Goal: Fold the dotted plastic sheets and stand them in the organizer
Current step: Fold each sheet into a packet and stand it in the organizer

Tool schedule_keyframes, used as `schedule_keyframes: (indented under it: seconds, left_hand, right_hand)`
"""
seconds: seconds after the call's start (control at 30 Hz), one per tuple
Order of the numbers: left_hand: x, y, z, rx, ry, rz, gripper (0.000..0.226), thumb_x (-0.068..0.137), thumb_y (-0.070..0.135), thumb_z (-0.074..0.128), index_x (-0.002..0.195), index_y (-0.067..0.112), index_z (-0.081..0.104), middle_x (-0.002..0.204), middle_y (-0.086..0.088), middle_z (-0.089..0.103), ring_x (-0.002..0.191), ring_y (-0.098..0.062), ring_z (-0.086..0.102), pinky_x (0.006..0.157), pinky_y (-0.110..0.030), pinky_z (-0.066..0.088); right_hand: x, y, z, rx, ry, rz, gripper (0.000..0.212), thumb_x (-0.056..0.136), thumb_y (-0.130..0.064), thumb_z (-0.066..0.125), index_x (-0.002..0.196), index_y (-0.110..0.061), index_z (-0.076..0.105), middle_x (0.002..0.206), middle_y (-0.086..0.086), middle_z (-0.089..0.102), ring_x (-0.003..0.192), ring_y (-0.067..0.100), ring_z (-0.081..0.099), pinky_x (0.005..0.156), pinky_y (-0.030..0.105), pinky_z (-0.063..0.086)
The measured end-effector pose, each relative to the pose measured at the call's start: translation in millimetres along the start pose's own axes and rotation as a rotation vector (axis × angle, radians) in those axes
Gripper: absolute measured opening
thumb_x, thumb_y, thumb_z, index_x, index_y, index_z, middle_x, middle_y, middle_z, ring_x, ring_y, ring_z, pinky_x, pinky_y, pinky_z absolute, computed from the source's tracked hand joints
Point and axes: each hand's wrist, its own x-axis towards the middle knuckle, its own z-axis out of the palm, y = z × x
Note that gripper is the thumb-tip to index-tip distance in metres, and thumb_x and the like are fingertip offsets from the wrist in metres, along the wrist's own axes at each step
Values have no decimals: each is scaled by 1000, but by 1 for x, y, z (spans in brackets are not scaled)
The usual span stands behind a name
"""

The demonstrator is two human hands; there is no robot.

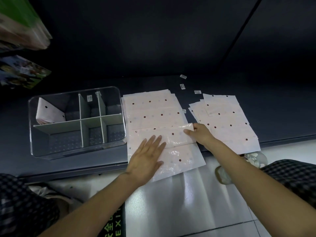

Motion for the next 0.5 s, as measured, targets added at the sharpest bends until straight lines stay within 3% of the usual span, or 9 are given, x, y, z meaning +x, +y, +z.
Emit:
schedule_keyframes:
  seconds: [0.07,0.17,0.27,0.33,0.37,0.43,0.5]
  left_hand:
    - [0,-3,13,52,-100,-42,68,98,54,20,149,24,-13,154,-3,-25,140,-24,-28,115,-38,-18]
    - [-1,-5,23,91,-169,-80,73,90,67,10,144,31,-23,151,-9,-33,138,-33,-30,114,-45,-17]
    - [-2,-6,27,116,-185,-84,75,85,72,5,143,35,-25,149,-12,-35,135,-36,-34,114,-48,-17]
    - [-1,-5,28,121,-183,-95,75,83,74,1,142,36,-26,149,-15,-34,135,-36,-35,114,-49,-17]
    - [-1,-5,28,119,-182,-99,76,80,74,-2,141,37,-26,149,-16,-34,134,-36,-35,114,-49,-17]
    - [0,-3,28,107,-183,-109,78,76,76,-7,141,37,-25,149,-19,-33,132,-36,-37,114,-48,-18]
    - [0,-3,27,95,-182,-120,83,74,76,-8,146,35,-17,148,-22,-32,132,-37,-37,115,-47,-18]
  right_hand:
    - [2,-1,2,-36,18,-1,31,89,-20,63,114,-2,59,112,12,64,104,27,59,94,37,46]
    - [3,-1,6,-87,79,-2,24,89,-25,63,103,-6,56,94,4,61,92,23,55,81,31,44]
    - [-9,-1,15,-56,415,-127,8,93,-19,56,93,-11,54,102,6,61,92,25,59,73,28,41]
    - [-24,0,28,-59,548,-323,14,95,-13,49,106,-9,55,112,7,59,100,25,57,78,26,41]
    - [-32,1,38,-111,504,-433,22,96,-12,47,117,-7,54,119,7,57,108,24,55,88,25,40]
    - [-47,0,62,-235,228,-608,36,99,-13,43,134,-9,47,139,5,48,129,17,41,107,18,26]
    - [-56,0,84,-349,-50,-681,44,101,-19,37,145,-14,33,152,-1,31,138,3,21,111,11,10]
